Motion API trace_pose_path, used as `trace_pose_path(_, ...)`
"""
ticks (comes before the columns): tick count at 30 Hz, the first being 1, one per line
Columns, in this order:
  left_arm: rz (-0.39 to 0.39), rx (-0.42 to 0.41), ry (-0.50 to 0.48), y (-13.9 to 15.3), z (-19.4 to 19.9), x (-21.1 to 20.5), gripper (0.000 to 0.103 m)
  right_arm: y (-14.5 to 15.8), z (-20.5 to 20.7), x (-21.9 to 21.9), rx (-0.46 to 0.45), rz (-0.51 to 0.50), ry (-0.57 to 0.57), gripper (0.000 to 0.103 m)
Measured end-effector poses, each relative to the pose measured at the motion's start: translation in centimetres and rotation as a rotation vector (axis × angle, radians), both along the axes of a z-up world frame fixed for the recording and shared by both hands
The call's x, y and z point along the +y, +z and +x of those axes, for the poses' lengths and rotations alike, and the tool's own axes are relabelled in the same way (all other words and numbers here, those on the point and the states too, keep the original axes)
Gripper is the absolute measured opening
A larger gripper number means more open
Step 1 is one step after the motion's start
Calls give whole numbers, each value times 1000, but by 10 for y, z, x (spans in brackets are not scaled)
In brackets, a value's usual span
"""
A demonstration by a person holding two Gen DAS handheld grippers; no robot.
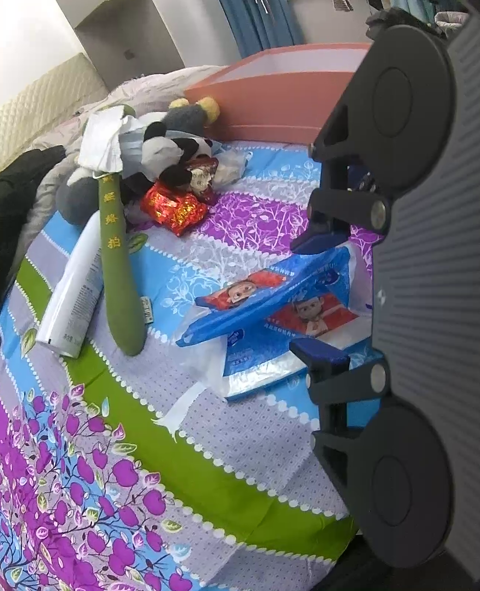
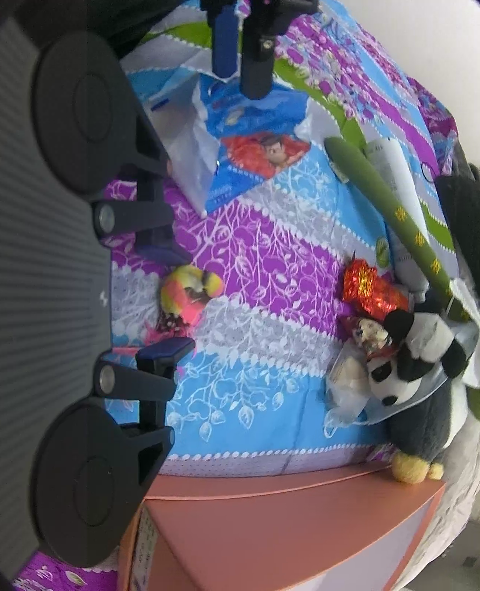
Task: Organize soft objects
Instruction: 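Lift the blue tissue pack with the left tool while the right tool lifts the bird toy, then carry both items over the pink box and open both tools to drop them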
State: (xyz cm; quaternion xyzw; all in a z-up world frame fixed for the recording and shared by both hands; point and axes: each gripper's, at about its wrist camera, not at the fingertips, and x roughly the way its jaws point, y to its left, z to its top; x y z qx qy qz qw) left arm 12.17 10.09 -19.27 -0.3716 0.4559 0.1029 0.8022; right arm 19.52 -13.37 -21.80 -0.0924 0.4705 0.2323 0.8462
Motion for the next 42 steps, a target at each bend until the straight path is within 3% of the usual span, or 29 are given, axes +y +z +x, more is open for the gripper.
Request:
trace_pose_path(12, 51, 37, -26, -15, 20, -12, 54, 11, 5, -8, 21, 78, -62, 39)
trace_pose_path(16, 73, 48, -51, -18, 26, -17, 33, 17, 6, -14, 27, 107, -91, 38)
trace_pose_path(18, 95, 54, -65, -17, 28, -20, 18, 20, 5, -18, 29, 121, -104, 34)
trace_pose_path(21, 111, 42, -83, -13, 27, -22, 9, 24, 3, -22, 26, 131, -122, 33)
trace_pose_path(31, 172, -46, -157, 22, 10, -31, 7, 38, -3, -34, 4, 171, -179, 30)
trace_pose_path(42, 248, -160, -281, 82, 9, -50, 7, 87, -13, -48, -75, 248, -220, 28)
